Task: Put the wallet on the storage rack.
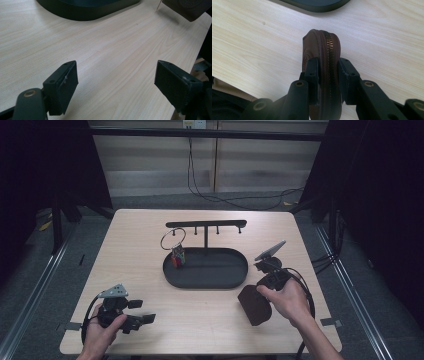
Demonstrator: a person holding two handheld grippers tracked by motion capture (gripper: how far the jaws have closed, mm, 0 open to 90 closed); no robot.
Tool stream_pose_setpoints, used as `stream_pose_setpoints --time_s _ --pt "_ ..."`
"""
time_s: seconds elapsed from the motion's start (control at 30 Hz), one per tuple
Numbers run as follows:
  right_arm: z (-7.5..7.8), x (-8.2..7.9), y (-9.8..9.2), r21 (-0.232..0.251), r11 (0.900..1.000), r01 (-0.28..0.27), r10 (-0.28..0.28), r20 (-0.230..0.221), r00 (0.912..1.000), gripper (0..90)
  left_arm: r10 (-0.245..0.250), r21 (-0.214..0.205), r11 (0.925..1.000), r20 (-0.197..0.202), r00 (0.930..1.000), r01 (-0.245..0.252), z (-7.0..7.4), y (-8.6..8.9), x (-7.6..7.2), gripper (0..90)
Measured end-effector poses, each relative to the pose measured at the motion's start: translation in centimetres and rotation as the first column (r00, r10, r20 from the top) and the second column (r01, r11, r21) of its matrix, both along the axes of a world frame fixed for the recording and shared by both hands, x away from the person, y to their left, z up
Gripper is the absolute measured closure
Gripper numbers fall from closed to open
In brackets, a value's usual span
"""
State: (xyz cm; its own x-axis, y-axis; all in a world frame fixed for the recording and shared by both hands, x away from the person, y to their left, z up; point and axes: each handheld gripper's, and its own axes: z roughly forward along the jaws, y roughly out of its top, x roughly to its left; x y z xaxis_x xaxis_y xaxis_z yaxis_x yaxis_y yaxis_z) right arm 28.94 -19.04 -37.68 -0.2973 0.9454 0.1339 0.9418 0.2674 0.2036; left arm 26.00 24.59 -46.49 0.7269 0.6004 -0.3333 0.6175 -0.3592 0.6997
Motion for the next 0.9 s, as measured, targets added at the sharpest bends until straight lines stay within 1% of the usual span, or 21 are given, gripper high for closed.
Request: stream_pose_setpoints --time_s 0.1,0.3,0.5,0.57,0.6,0.67,0.7,0.77,0.83,0.9 --pt "0.4 0.1 0.0 -0.023 0.9997 -0.004 0.004 -0.004 1.0000 70.9 0.005 -0.003 1.0000 0.001 1.0000 -0.005 0.0 0.0 0.0 18.7" --pt "1.3 0.4 0.0 -0.038 0.9993 0.002 -0.002 -0.001 1.0000 70.8 0.008 -0.006 1.0000 0.003 1.0000 -0.008 0.0 0.0 0.0 18.5" --pt "2.0 0.9 0.4 -0.047 0.9989 0.006 -0.006 0.005 1.0000 70.8 0.009 -0.004 1.0000 0.003 1.0000 -0.009 0.0 0.1 0.0 18.4" --pt "2.3 1.1 0.6 -0.053 0.9986 0.002 -0.002 0.006 1.0000 70.7 0.011 0.002 0.9999 -0.006 0.9999 -0.011 0.0 0.1 0.0 18.4" --pt "2.4 1.2 0.7 -0.053 0.9986 -0.003 0.004 0.008 1.0000 70.7 0.018 0.010 0.9998 -0.006 0.9998 -0.018 -0.1 0.1 0.1 18.4" --pt "2.6 1.4 1.0 -0.060 0.9982 -0.007 0.008 0.011 0.9999 70.7 0.023 0.007 0.9997 -0.009 0.9997 -0.023 -0.1 0.2 0.1 18.4" --pt "2.7 1.5 1.1 -0.058 0.9983 -0.008 0.008 0.010 0.9999 70.7 0.025 0.002 0.9997 -0.009 0.9997 -0.025 -0.1 0.2 0.0 18.4" --pt "2.7 1.8 1.2 -0.057 0.9984 -0.008 0.008 0.008 0.9999 70.6 0.020 0.004 0.9998 -0.004 0.9998 -0.020 0.0 0.1 0.0 18.1" --pt "2.8 2.1 1.3 -0.059 0.9983 0.001 -0.001 0.008 1.0000 70.5 0.013 0.005 0.9999 -0.008 0.9999 -0.013 0.0 0.1 -0.1 17.9" --pt "2.7 2.3 1.5 -0.053 0.9986 0.003 -0.003 0.008 1.0000 70.5 0.016 0.004 0.9999 -0.005 0.9999 -0.016 0.0 0.1 0.0 18.0"
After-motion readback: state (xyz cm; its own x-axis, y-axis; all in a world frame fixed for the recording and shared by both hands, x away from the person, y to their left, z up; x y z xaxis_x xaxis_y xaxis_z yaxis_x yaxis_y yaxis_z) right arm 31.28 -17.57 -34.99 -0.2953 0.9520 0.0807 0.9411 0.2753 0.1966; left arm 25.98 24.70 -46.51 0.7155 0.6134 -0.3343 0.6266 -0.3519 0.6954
